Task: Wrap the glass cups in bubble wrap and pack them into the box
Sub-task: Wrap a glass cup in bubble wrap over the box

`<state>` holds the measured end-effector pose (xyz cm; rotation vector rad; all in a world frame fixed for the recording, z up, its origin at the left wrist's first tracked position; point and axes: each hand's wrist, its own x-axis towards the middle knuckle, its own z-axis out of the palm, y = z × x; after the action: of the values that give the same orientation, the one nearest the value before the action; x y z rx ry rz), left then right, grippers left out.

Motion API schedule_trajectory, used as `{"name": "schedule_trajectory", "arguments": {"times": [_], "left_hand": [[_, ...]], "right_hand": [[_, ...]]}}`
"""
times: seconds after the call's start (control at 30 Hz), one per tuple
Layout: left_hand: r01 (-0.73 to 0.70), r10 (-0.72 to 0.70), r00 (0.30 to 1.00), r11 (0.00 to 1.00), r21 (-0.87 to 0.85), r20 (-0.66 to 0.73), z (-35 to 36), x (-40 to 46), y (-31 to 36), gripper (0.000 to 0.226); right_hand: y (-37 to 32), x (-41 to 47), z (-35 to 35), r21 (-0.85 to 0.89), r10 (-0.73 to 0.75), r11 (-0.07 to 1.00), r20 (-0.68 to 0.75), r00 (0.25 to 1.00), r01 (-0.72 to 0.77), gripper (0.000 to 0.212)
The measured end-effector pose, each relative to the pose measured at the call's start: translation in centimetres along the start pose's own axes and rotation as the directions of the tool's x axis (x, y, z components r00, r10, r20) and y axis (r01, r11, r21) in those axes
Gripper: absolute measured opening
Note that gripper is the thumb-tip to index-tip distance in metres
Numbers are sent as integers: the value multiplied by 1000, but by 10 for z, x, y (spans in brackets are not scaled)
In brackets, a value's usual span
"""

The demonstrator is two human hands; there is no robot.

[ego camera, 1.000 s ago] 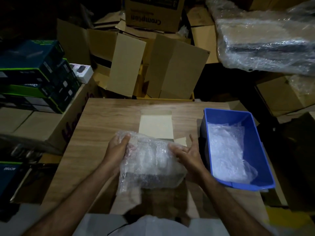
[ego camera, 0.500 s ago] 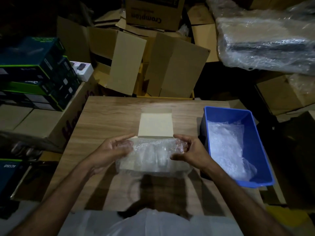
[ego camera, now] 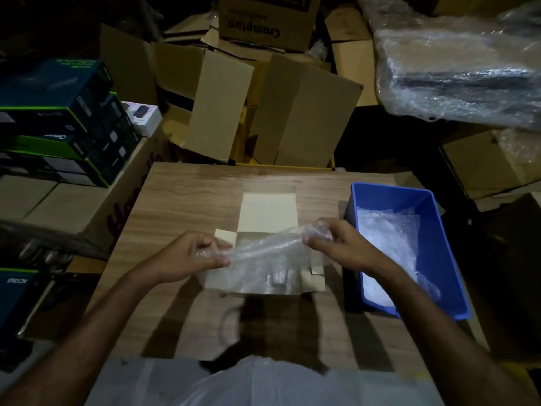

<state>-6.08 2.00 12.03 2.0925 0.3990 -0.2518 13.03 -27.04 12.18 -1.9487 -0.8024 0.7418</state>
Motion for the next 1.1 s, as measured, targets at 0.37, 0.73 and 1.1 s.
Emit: {"name": "schedule_trajectory", "arguments": {"times": [0.37, 0.73, 1.1], "left_hand": [[6, 49, 965, 978, -209, 257, 18, 23, 61, 33], [-41, -172, 935, 815, -578, -309, 63, 21, 33, 43], [-52, 22, 994, 960, -276, -112, 44, 19, 19, 75]], "right_hand": [[-32, 28, 11, 770, 127, 610, 139, 982, -188, 56], [4, 8, 82, 723, 331, 668, -80, 940, -174, 66], [4, 11, 65, 126, -16, 992, -78, 997, 26, 73]]}}
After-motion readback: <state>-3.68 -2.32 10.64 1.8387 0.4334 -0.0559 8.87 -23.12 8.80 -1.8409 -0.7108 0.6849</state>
